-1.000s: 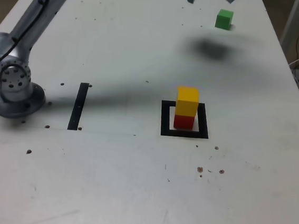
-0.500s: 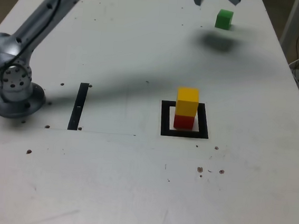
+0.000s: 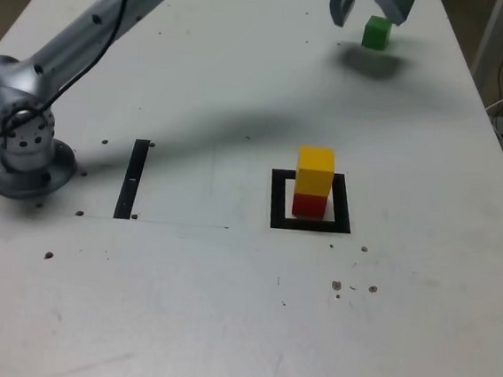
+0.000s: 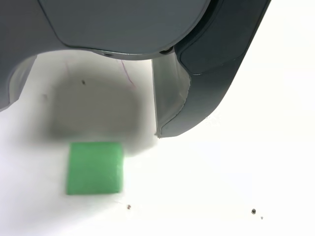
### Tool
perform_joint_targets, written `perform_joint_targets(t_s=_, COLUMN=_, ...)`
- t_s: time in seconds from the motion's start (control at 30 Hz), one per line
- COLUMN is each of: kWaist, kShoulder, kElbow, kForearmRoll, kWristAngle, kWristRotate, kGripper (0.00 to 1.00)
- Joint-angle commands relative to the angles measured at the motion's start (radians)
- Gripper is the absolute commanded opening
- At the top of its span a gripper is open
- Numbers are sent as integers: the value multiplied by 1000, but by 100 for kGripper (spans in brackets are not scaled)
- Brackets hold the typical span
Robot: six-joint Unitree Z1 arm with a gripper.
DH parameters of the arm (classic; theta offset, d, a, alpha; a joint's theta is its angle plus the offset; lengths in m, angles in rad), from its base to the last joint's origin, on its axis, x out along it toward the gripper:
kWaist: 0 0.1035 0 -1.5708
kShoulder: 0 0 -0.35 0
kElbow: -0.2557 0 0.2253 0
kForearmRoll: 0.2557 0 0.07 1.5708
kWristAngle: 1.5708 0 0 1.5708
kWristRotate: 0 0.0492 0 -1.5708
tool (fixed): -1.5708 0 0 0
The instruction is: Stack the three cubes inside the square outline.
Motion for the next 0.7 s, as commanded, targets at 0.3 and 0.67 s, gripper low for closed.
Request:
perform_joint_targets(t_s=0.3, kWaist=1, kShoulder=40, kElbow=-28, kForearmRoll=-47, kWristAngle=48, kWristRotate=4, kGripper=92)
perform_joint_targets(t_s=0.67, kWaist=-26, kShoulder=44, kElbow=-12, kForearmRoll=-114, kWristAngle=67, kWristRotate=5, kGripper=91)
